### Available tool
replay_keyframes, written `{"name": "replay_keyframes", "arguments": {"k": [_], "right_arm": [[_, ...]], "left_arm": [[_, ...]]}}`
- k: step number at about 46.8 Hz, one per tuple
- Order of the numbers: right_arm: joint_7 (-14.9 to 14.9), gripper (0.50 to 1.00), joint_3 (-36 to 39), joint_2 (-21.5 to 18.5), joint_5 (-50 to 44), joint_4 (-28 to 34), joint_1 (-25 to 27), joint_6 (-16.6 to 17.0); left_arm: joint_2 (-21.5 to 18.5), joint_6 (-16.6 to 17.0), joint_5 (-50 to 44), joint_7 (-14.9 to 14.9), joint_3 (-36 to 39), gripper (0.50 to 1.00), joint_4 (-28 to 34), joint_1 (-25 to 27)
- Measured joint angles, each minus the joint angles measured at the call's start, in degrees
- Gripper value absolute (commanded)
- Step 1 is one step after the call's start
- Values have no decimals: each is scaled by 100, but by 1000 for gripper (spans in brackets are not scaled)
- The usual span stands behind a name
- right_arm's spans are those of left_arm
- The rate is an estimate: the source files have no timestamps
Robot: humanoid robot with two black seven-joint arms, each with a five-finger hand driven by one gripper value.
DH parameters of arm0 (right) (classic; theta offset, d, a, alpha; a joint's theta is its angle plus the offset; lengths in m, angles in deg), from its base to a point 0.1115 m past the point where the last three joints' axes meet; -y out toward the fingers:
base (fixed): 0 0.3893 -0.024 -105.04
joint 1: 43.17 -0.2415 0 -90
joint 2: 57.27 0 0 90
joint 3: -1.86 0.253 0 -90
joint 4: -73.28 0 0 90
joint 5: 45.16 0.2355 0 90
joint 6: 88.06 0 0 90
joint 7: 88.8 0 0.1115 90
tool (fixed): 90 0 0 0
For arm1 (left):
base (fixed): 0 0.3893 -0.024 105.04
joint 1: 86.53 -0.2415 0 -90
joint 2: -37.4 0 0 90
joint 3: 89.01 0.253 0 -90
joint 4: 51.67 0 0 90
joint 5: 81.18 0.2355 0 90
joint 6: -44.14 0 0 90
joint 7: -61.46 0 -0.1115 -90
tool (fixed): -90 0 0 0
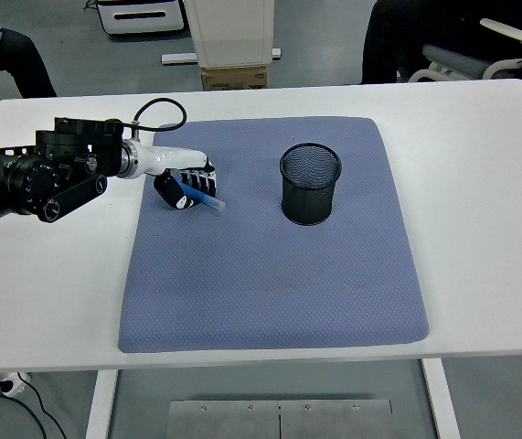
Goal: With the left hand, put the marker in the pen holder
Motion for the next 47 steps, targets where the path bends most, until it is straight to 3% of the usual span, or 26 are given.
{"name": "replay_keyframes", "arguments": {"k": [26, 28, 36, 41, 47], "right_arm": [[0, 1000, 1, 0, 0, 0, 0, 0], [0, 1000, 1, 0, 0, 0, 0, 0], [0, 1000, 1, 0, 0, -1, 0, 0], [0, 1000, 1, 0, 0, 1, 0, 0], [0, 1000, 1, 0, 0, 1, 0, 0]], "left_arm": [[-30, -29, -3, -5, 5, 500, 0, -4], [-30, -29, -5, -7, 4, 528, 0, -4], [-29, -24, -13, -16, -2, 534, -2, -4], [-23, -21, -13, -41, 1, 590, -2, -4], [-22, -22, -29, -49, -2, 593, -2, -4]]}}
